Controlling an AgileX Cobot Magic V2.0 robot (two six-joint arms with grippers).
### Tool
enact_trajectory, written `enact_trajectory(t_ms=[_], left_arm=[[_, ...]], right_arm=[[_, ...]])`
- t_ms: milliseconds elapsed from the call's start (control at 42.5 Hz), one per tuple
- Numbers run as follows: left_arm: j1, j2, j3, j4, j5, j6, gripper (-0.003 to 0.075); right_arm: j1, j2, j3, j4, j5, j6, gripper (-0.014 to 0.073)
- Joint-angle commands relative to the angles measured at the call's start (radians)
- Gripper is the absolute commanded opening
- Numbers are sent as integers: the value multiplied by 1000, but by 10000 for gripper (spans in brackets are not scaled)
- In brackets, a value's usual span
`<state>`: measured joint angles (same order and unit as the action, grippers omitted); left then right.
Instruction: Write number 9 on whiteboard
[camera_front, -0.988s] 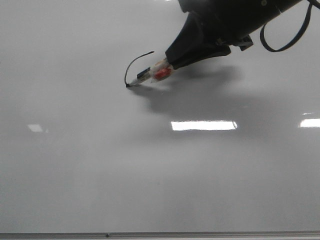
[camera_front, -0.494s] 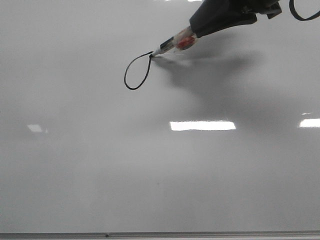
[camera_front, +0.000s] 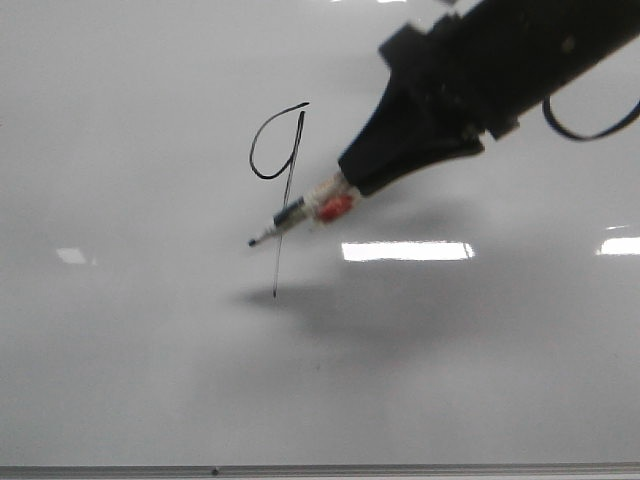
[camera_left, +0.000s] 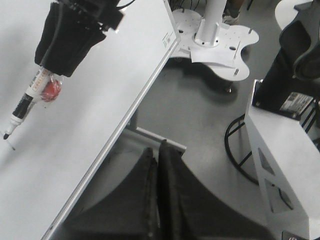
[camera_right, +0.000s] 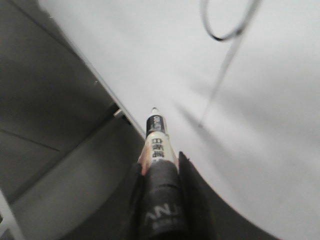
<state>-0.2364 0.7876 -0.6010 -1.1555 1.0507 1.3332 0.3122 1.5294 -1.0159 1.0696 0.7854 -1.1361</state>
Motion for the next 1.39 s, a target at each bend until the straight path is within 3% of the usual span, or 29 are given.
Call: enact_trajectory(t_ms=[0, 71, 165, 306, 376, 588, 941, 1247, 1365], left_arm=[[2, -6, -36, -113, -15, -1, -18], [2, 1, -69, -29, -15, -1, -13], [2, 20, -139, 115, -19, -3, 72], [-28, 83, -230, 182, -69, -3, 404], [-82, 114, -239, 226, -86, -3, 460], [-256, 162, -239, 402, -183, -100, 406], [-266, 162, -239, 397, -176, -108, 291], [-266, 162, -239, 397, -145, -108, -11], [-266, 162, -239, 397, -145, -108, -19]], right_arm=[[25, -123, -53, -67, 82, -25, -61], [59, -168, -79, -183, 83, -25, -61], [124, -208, -114, -305, 97, -25, -61], [237, -227, -169, -337, 115, -24, -61], [281, -226, -185, -337, 103, -24, -61], [379, -226, -222, -336, 92, -20, -61], [450, -226, -226, -314, 88, -20, -61], [450, -226, -226, -280, 64, -20, -61], [450, -226, -226, -280, 61, -20, -18]])
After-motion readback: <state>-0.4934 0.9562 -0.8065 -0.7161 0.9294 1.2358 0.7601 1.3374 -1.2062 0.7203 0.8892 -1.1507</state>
